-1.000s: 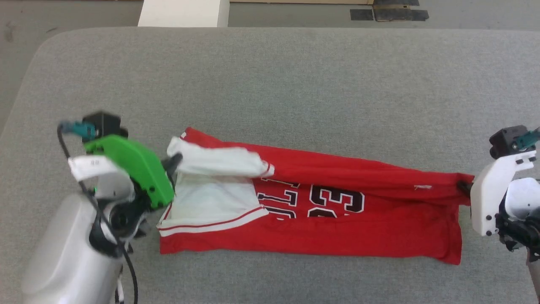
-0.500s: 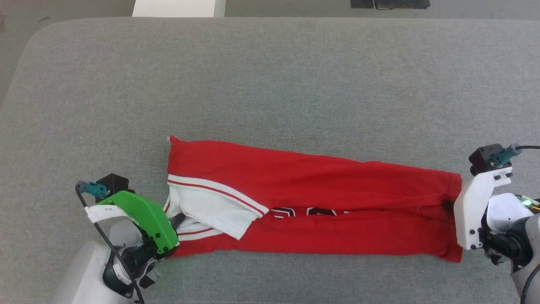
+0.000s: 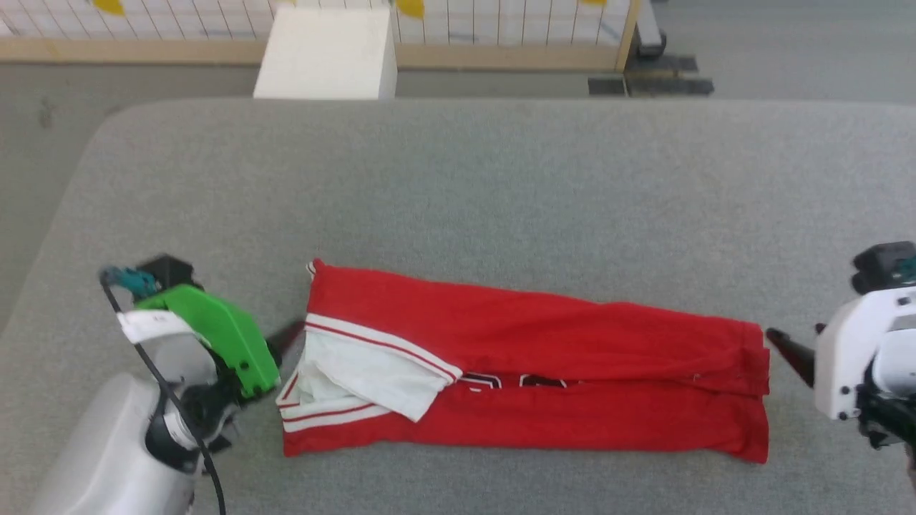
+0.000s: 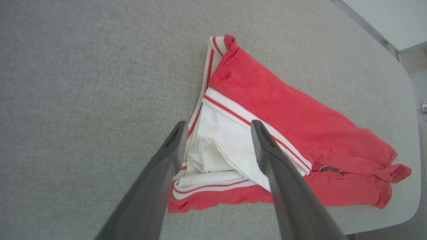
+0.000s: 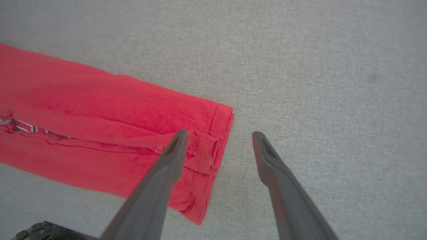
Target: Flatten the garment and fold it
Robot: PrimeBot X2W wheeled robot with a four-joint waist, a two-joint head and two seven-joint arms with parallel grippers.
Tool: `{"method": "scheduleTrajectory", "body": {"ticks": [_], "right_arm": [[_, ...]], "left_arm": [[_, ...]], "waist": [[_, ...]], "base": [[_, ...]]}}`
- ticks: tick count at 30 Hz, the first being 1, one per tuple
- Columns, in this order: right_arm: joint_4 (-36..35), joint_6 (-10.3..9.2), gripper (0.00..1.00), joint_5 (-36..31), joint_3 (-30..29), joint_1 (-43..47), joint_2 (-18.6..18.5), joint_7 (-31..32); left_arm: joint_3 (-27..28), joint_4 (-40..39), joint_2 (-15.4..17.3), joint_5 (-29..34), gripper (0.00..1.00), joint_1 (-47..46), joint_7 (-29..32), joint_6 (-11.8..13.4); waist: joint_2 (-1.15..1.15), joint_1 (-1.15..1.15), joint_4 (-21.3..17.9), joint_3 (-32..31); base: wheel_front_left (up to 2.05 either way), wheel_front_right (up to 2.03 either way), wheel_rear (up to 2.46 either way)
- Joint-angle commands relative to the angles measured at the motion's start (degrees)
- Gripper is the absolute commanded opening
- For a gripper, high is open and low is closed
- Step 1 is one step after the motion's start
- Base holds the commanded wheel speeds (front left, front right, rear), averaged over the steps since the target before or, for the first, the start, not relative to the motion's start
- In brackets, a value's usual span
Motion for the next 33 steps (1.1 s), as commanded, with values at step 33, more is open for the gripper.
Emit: {"method": "scheduleTrajectory", "body": {"ticks": [33], "right_arm": [[4.6,-0.08,1.00,9.1,-1.3,3.0,-2.8,-3.0]], "left_arm": [[5.4,-3.3,-2.2,25.0,1.00,1.2,-50.5,-9.0]], "waist": [[0.00,0.00,2.1,6.5]], "base": [[0.00,0.00,0.00]]}}
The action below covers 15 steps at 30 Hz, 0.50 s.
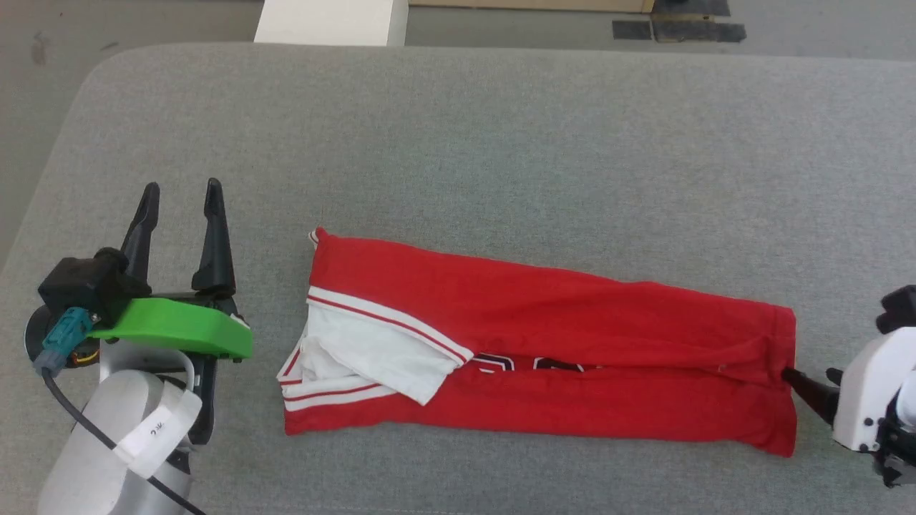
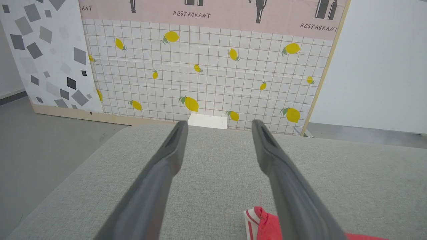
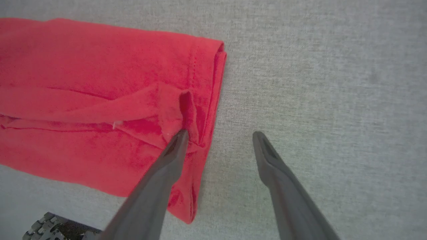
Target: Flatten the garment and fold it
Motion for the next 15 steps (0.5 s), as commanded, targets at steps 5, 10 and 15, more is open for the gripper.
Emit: {"method": "scheduleTrajectory", "body": {"ticks": [5,10,15], "right_arm": [[2.4,-0.08,1.00,1.9,4.8,-2.8,0.1,-1.2],[3.9,-0.08,1.00,3.1,9.1,-4.8,0.3,-1.3],[5.5,-0.08,1.00,4.0,12.7,-6.6,-0.1,-0.8]], "left_arm": [[1.3,-1.5,-1.4,1.4,1.00,1.4,-0.5,-0.5],[2.3,-1.8,-2.5,2.1,1.00,1.7,-0.5,-1.1],[3.1,-1.7,-3.4,2.8,1.00,1.7,-0.5,-1.8]], "waist": [[0.00,0.00,0.9,1.6],[0.00,0.00,1.3,2.3],[0.00,0.00,1.7,2.6]], "base": [[0.00,0.00,0.00],[0.00,0.00,0.00],[0.00,0.00,0.00]]}}
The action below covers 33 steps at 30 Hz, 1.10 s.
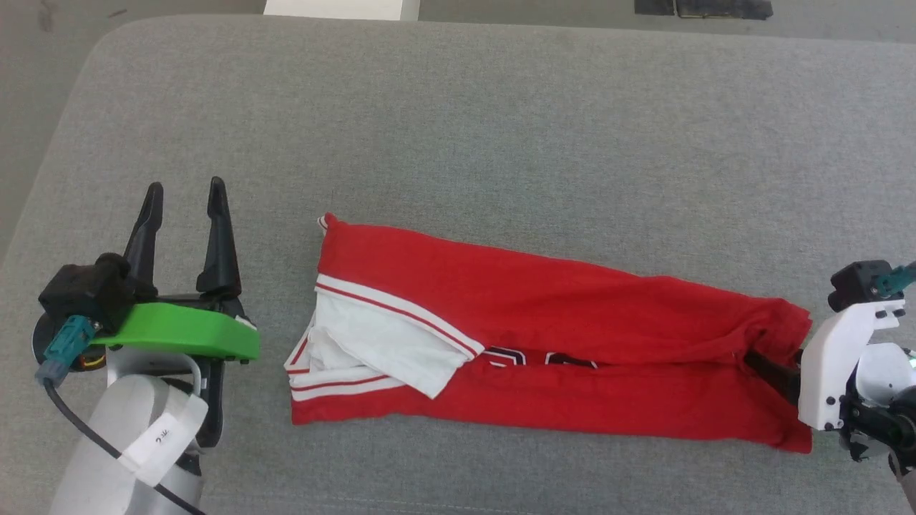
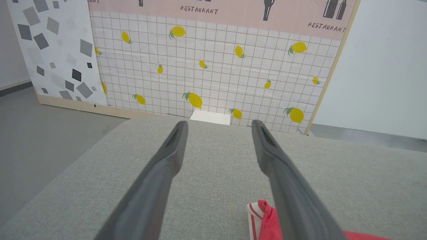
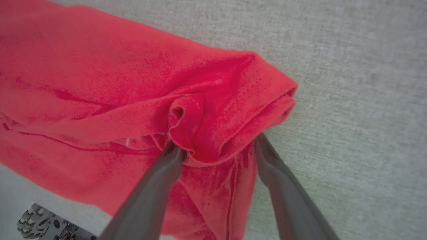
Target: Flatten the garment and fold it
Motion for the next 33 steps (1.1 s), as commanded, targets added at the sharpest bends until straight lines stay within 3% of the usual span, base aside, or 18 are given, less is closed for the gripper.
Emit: {"method": "scheduleTrajectory", "body": {"ticks": [1,3,4,5,6,19,27,33], "right_arm": [[1.3,-0.06,1.00,0.6,1.9,-0.2,1.1,0.6],[2.4,-0.06,1.00,1.1,2.8,-0.4,0.7,1.7],[3.0,-0.06,0.49,1.3,3.1,-0.5,0.5,2.2],[3.4,-0.06,0.28,1.5,3.2,-0.6,0.4,2.6],[3.9,-0.06,0.00,1.5,3.3,-0.7,0.2,3.2],[4.5,-0.06,0.00,0.2,-0.4,-1.9,-2.3,4.0],[8.0,-0.06,0.00,-4.7,-9.2,-2.8,-7.3,4.4],[10.6,-0.06,0.00,-10.0,-15.9,-3.4,-8.6,5.3]], "left_arm": [[0.3,0.1,-0.4,0.8,1.00,0.5,-0.4,-0.4],[0.5,0.3,-0.6,1.0,1.00,0.4,-0.4,-0.7],[0.7,0.4,-0.7,1.1,1.00,0.5,-0.4,-0.8],[0.8,0.5,-0.8,1.2,1.00,0.4,-0.4,-0.9],[0.9,0.7,-0.9,1.2,1.00,0.5,-0.4,-1.0],[1.9,1.2,-1.6,1.9,1.00,1.0,-0.4,-1.9],[1.7,1.3,-2.0,2.0,1.00,0.7,-0.4,-2.3],[1.5,1.5,-2.3,1.9,1.00,0.7,-0.4,-2.5]], "waist": [[0.00,0.00,0.1,0.0],[0.00,0.00,0.2,0.0],[0.00,0.00,0.2,0.0],[0.00,0.00,0.2,0.0],[0.00,0.00,0.2,0.0],[0.00,0.00,0.1,-0.6],[0.00,0.00,0.5,-0.3],[0.00,0.00,0.7,-0.2]], "base": [[0.00,0.00,0.00],[0.00,0.00,0.00],[0.00,0.00,0.00],[0.00,0.00,0.00],[0.00,0.00,0.00],[0.00,0.00,0.00],[0.00,0.00,0.00],[0.00,0.00,0.00]]}}
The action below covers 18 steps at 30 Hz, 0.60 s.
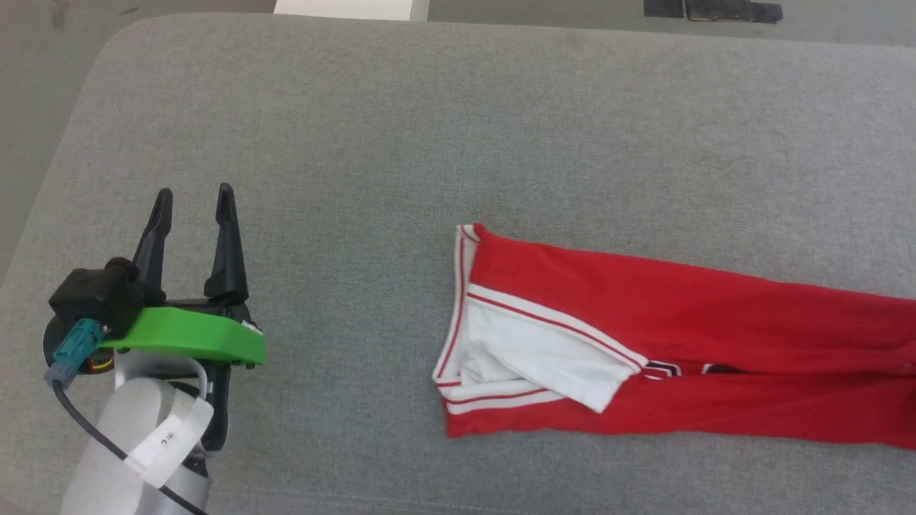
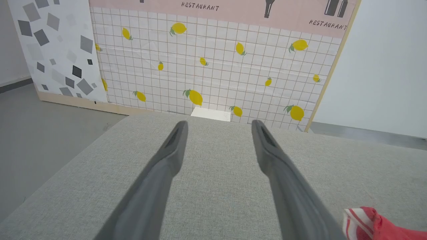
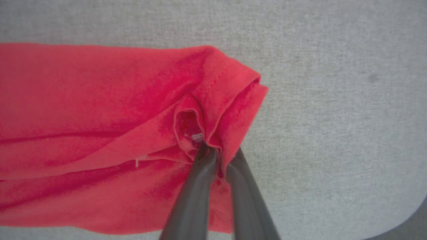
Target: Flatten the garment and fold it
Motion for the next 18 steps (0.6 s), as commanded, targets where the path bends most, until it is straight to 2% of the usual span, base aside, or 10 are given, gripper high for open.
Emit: {"method": "scheduleTrajectory", "body": {"ticks": [1,4,8,18], "right_arm": [[0.3,-0.12,0.00,-1.4,-1.3,-1.1,-0.2,0.2],[-0.3,-0.12,0.00,-3.5,-2.9,-1.2,0.5,1.0],[-3.1,-0.12,0.00,-5.7,-1.7,-0.5,0.8,4.4],[-22.3,-0.12,0.00,-4.0,7.2,2.2,1.3,21.0]], "left_arm": [[0.0,0.2,-0.3,0.1,1.00,0.4,-0.4,-0.4],[0.1,0.6,-0.4,0.1,1.00,0.5,-0.4,-0.7],[0.2,1.3,-0.5,0.0,1.00,0.8,-0.4,-1.0],[0.4,1.5,-0.3,-0.5,1.00,2.3,-0.2,-0.8]], "waist": [[0.00,0.00,0.0,0.0],[0.00,0.00,-0.2,-0.3],[0.00,0.00,-0.6,-1.1],[0.00,0.00,-2.2,-3.9]], "base": [[0.00,0.00,0.00],[0.00,0.00,0.00],[0.00,0.00,0.00],[0.00,0.00,0.00]]}}
